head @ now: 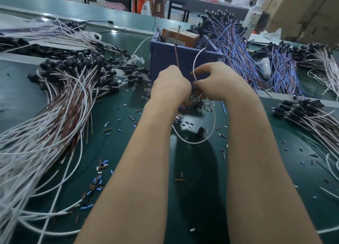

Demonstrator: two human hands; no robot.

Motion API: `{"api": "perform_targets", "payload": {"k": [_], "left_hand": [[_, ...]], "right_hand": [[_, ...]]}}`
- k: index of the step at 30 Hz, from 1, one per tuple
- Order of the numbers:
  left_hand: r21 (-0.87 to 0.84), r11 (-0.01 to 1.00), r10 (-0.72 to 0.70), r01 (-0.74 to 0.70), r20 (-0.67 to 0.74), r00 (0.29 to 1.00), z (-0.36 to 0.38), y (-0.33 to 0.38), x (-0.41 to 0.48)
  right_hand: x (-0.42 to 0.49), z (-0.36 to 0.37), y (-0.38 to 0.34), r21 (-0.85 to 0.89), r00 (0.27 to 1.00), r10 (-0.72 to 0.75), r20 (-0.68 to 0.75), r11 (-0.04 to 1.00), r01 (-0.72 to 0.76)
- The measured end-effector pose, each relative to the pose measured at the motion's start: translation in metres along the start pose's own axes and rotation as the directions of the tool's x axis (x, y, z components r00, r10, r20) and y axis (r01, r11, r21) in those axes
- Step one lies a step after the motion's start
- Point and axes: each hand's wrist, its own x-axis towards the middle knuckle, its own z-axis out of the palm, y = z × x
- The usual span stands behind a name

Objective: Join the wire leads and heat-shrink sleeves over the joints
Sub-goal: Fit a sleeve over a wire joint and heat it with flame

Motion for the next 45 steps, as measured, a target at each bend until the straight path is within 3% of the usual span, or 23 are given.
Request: {"api": "perform_targets", "payload": {"k": [17,19,23,28,31,33,35,36,38,40,42,45], "left_hand": [[0.051,0.998,0.043,-0.044,0.009,0.999,0.005,0.0,0.0],[0.082,0.995,0.05,-0.056,0.065,0.997,0.004,0.0,-0.003],[0.154,0.987,-0.008,-0.055,0.382,0.924,0.007,0.001,-0.01],[0.205,0.976,-0.058,-0.069,0.556,0.829,0.009,0.0,-0.017],[0.216,0.975,-0.081,-0.062,0.597,0.798,0.007,0.001,-0.02],[0.208,0.975,-0.055,-0.078,0.566,0.823,0.004,0.003,-0.02],[0.191,0.978,-0.018,-0.08,0.463,0.886,-0.003,0.003,-0.017],[0.184,0.98,-0.007,-0.07,0.388,0.922,-0.007,0.002,-0.015],[0.155,0.988,-0.007,-0.023,0.193,0.981,-0.017,-0.001,-0.011],[0.081,0.996,-0.034,0.032,0.023,0.999,-0.027,-0.006,-0.007],[0.026,0.997,-0.068,0.07,-0.064,0.996,-0.035,-0.008,-0.006],[0.042,0.994,-0.097,0.102,-0.101,0.99,-0.039,-0.012,-0.006]], "right_hand": [[-0.003,0.0,-0.002,-0.005,0.999,0.054,0.0,0.999,-0.054],[-0.004,-0.001,-0.002,0.037,0.997,0.078,-0.009,0.996,-0.078],[-0.002,-0.005,0.001,0.148,0.987,0.152,-0.057,0.979,-0.142],[0.0,-0.013,0.002,0.231,0.966,0.194,-0.17,0.961,-0.152],[0.002,-0.016,0.009,0.182,0.924,0.258,-0.284,0.96,-0.212],[-0.001,-0.021,0.009,0.148,0.849,0.25,-0.465,0.968,-0.204],[-0.005,-0.024,0.004,0.128,0.768,0.154,-0.622,0.987,-0.094],[-0.004,-0.025,0.003,0.104,0.773,0.097,-0.627,0.994,-0.04],[-0.005,-0.019,-0.002,0.063,0.905,0.007,-0.425,0.998,0.021],[-0.008,-0.005,-0.008,-0.051,0.999,-0.031,-0.035,0.998,0.029],[-0.007,0.014,-0.014,-0.228,0.969,-0.005,0.248,0.972,0.064],[-0.001,0.041,-0.019,-0.375,0.93,0.044,0.365,0.921,0.103]]}}
